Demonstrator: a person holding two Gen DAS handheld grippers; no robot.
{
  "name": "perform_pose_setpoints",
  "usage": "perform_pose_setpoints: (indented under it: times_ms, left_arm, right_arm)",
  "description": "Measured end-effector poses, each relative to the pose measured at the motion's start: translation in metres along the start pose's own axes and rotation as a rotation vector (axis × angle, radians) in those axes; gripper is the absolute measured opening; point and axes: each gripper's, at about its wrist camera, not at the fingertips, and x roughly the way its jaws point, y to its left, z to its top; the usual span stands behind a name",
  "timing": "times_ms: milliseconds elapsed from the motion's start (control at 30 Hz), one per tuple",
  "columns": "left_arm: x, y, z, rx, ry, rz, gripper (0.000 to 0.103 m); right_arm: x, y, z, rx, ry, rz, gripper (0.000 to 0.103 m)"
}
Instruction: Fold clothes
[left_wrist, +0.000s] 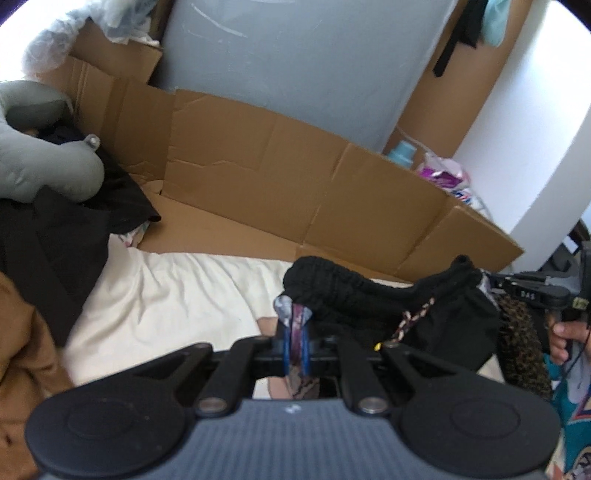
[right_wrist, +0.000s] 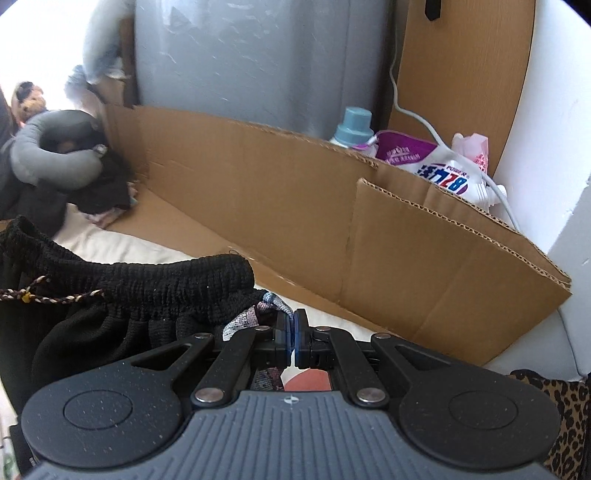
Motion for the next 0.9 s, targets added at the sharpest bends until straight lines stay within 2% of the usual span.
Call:
perform_pose_setpoints:
  times_ms: [400, 767, 900]
  left_arm:
    - [0.093, 0.029, 0.015, -0.058, 0.05, 0.103, 0.007]
    - [0.134, 0.035, 0.035, -0.054, 0.094, 0.162, 0.007]
    - [0.161, 0.04, 0.036, -0.072, 0.173, 0.184, 0.011]
  right_arm:
    - [0.081, 0.002, 0.011, -0.028, 0.036, -0.091, 0.0]
    - [0.128, 0.002, 0.015, -0.021, 0.106, -0.156, 0.0]
    - [0.148, 0.002, 0.012, 0.0, 0.175, -0.153, 0.0]
